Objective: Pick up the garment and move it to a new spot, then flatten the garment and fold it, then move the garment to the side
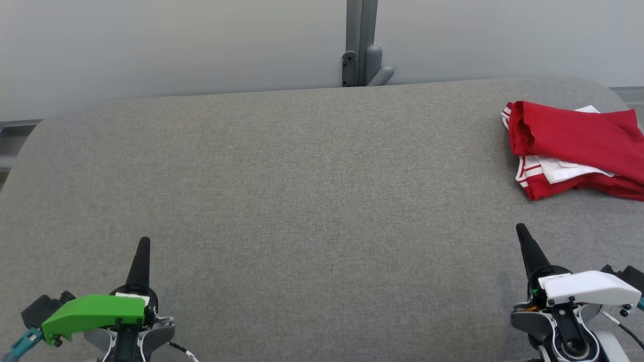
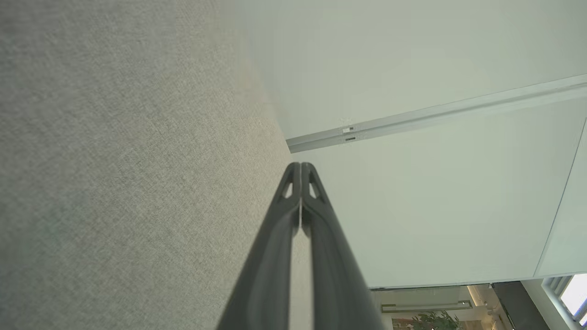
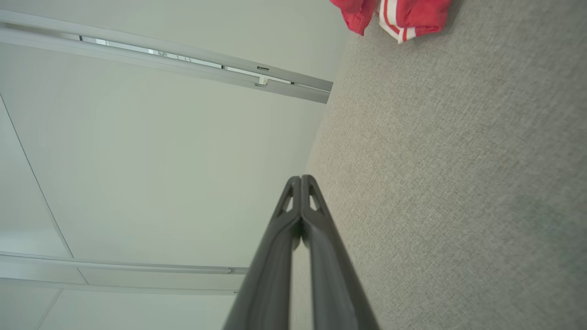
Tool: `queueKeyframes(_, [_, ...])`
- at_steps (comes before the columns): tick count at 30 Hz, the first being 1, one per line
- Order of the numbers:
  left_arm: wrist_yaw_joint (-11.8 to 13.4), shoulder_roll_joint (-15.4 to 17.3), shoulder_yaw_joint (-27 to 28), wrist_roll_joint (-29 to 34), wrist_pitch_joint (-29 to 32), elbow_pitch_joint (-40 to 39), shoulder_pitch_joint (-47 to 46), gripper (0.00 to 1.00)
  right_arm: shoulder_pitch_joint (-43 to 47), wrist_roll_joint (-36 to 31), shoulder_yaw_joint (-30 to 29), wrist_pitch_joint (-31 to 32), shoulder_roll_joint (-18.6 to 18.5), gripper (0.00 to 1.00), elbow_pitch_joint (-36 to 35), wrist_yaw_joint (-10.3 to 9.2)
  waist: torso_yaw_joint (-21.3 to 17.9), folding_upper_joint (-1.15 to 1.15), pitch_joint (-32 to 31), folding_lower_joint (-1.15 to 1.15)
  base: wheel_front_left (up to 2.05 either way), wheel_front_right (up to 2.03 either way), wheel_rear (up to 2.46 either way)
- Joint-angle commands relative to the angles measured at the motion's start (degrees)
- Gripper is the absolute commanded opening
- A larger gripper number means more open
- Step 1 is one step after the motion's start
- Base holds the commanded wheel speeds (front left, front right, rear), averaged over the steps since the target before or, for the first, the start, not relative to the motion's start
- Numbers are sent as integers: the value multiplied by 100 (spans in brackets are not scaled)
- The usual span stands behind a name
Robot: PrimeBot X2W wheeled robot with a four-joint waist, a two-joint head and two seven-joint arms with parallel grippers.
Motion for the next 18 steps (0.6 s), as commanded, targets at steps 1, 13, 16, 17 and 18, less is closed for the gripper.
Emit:
queueKeyframes(1, [-40, 9, 45, -113, 48, -18, -111, 0, -104, 124, -26, 35, -30, 0, -6, 3, 0, 0, -2, 0, 0, 0, 0])
queueKeyframes(13, [-118, -2, 141, -640, 188, -6, -169, 0, -125, 655, -90, 145, -33, 0, 34, 3, -4, 0, -22, 0, 0, 0, 0])
queueKeyframes(16, [-133, -5, 166, -750, 232, -4, -181, 0, -135, 772, -105, 175, -33, 0, 43, 3, -5, 0, -28, 0, 0, 0, 0])
queueKeyframes(17, [-138, -6, 174, -786, 244, -3, -179, 0, -138, 812, -110, 186, -33, 0, 47, 3, -5, 0, -29, 0, 0, 0, 0])
queueKeyframes(18, [-139, -7, 182, -822, 246, -2, -179, 0, -140, 854, -115, 193, -33, 0, 51, 3, -5, 0, -31, 0, 0, 0, 0])
